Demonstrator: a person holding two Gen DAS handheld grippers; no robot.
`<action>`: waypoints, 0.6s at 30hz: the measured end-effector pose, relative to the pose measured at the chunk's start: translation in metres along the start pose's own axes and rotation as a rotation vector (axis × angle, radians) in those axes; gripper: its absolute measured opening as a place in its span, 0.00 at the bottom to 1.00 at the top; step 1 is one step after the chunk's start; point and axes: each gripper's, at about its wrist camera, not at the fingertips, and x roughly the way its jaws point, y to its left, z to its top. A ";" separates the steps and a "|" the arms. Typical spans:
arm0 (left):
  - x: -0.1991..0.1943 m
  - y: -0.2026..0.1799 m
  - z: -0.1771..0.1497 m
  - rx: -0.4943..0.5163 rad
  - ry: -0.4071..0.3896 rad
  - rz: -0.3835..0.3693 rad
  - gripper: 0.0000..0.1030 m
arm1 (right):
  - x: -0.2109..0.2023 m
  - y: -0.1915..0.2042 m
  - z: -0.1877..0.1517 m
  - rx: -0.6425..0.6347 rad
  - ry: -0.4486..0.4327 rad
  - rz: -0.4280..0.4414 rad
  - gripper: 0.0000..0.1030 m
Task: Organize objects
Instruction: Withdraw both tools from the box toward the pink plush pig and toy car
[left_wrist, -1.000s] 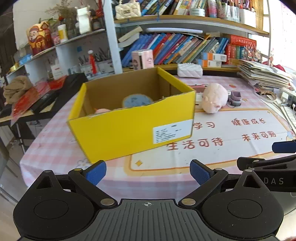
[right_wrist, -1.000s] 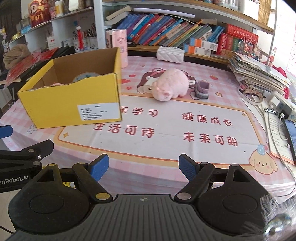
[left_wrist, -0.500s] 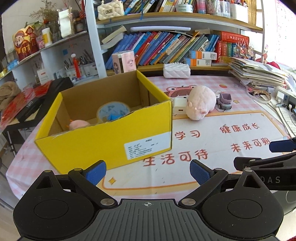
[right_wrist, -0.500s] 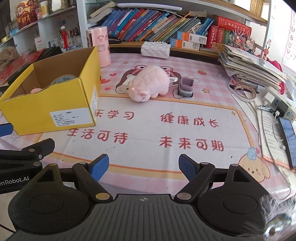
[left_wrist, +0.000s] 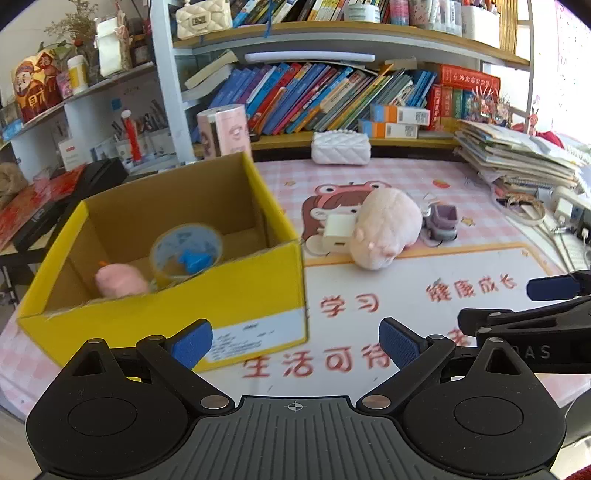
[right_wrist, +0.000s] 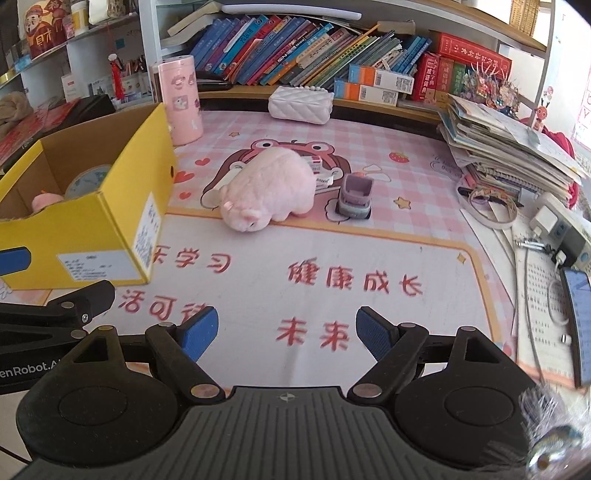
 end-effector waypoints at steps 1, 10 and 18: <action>0.002 -0.002 0.002 0.000 -0.003 -0.003 0.95 | 0.002 -0.002 0.002 -0.002 -0.003 0.001 0.75; 0.018 -0.028 0.018 0.008 -0.010 -0.014 0.95 | 0.019 -0.029 0.019 -0.012 0.000 0.015 0.70; 0.031 -0.045 0.027 -0.004 -0.004 -0.011 0.95 | 0.033 -0.050 0.029 -0.017 0.002 0.034 0.68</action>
